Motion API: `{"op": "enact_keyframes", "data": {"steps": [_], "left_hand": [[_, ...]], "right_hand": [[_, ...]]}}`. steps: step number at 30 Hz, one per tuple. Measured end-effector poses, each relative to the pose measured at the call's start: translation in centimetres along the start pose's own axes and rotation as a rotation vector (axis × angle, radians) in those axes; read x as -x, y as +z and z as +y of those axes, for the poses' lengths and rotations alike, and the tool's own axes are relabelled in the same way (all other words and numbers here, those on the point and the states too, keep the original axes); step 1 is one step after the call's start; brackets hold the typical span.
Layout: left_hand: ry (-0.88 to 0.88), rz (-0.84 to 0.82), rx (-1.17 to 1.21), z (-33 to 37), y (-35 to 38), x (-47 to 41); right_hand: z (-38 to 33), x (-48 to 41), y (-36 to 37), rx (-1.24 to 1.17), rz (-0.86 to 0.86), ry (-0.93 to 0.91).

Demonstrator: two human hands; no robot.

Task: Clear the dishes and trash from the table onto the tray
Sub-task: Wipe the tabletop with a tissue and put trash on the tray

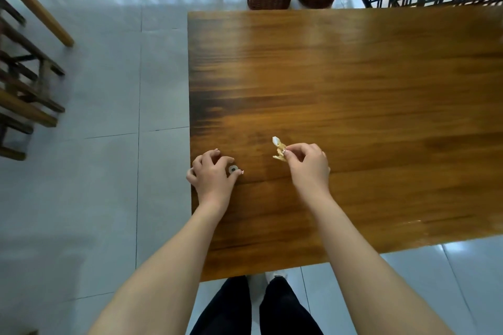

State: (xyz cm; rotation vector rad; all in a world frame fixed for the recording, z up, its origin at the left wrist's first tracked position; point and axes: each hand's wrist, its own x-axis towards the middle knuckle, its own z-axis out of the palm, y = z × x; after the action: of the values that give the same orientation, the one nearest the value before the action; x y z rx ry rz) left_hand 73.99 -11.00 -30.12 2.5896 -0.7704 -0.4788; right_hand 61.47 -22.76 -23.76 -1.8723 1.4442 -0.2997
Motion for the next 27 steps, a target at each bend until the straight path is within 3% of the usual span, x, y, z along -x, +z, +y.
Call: {"op": "enact_keyframes", "data": {"steps": [19, 24, 27], "left_hand": [[0.165, 0.096, -0.04, -2.3, 1.2, 0.2], [0.087, 0.109, 0.009, -2.7, 0.9, 0.4], [-0.067, 0.089, 0.13, -2.8, 0.2, 0.4]], "right_hand": [[0.9, -0.1, 0.9, -0.011, -0.02, 0.012], [0.7, 0.0, 1.2, -0.015, -0.018, 0.013], [0.2, 0.1, 1.7, -0.021, -0.02, 0.006]]}}
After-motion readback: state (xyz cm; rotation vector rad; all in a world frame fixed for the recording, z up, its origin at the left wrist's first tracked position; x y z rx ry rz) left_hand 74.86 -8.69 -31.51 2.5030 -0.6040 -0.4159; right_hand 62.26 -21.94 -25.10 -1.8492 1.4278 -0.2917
